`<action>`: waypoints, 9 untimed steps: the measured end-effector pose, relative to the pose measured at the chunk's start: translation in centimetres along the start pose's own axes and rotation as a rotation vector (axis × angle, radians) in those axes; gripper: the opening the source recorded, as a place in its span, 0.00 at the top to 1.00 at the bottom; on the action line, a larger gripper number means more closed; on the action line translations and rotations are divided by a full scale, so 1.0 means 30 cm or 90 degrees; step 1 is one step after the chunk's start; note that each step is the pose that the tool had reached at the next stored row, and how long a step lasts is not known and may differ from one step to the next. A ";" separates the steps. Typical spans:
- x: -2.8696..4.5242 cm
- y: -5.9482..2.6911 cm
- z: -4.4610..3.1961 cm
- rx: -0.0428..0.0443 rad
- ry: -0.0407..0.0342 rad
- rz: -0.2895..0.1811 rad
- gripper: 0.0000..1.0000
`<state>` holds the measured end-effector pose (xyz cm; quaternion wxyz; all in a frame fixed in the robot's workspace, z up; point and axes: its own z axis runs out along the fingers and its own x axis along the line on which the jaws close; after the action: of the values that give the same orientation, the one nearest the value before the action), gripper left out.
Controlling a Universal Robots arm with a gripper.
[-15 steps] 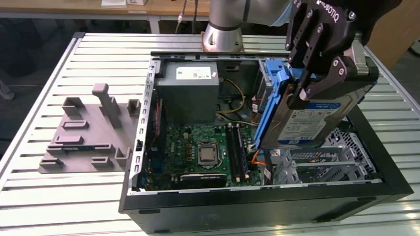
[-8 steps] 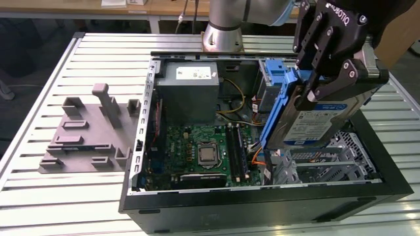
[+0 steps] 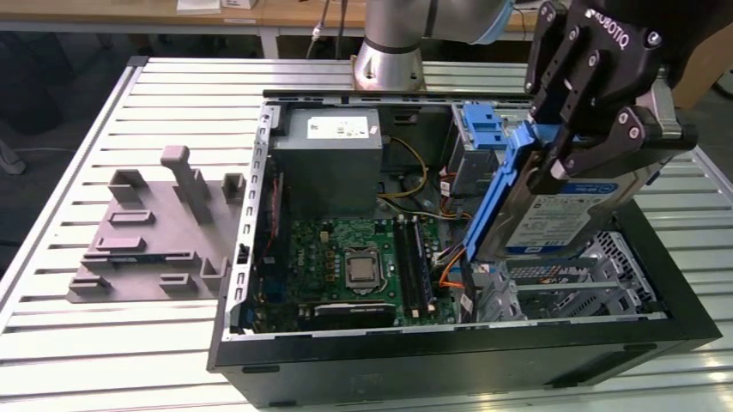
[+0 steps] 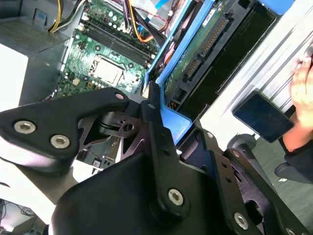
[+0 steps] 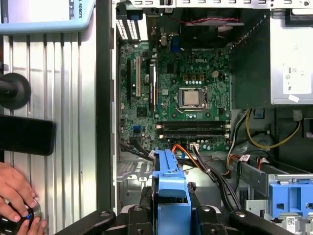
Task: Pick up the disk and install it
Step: 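Insert the disk into the insertion slot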
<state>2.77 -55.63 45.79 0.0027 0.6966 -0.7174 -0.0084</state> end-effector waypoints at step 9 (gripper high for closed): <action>-0.001 -0.043 0.005 0.0000 0.0000 0.000 0.64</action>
<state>4.04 -55.63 45.63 0.0027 0.6966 -0.7174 -0.0084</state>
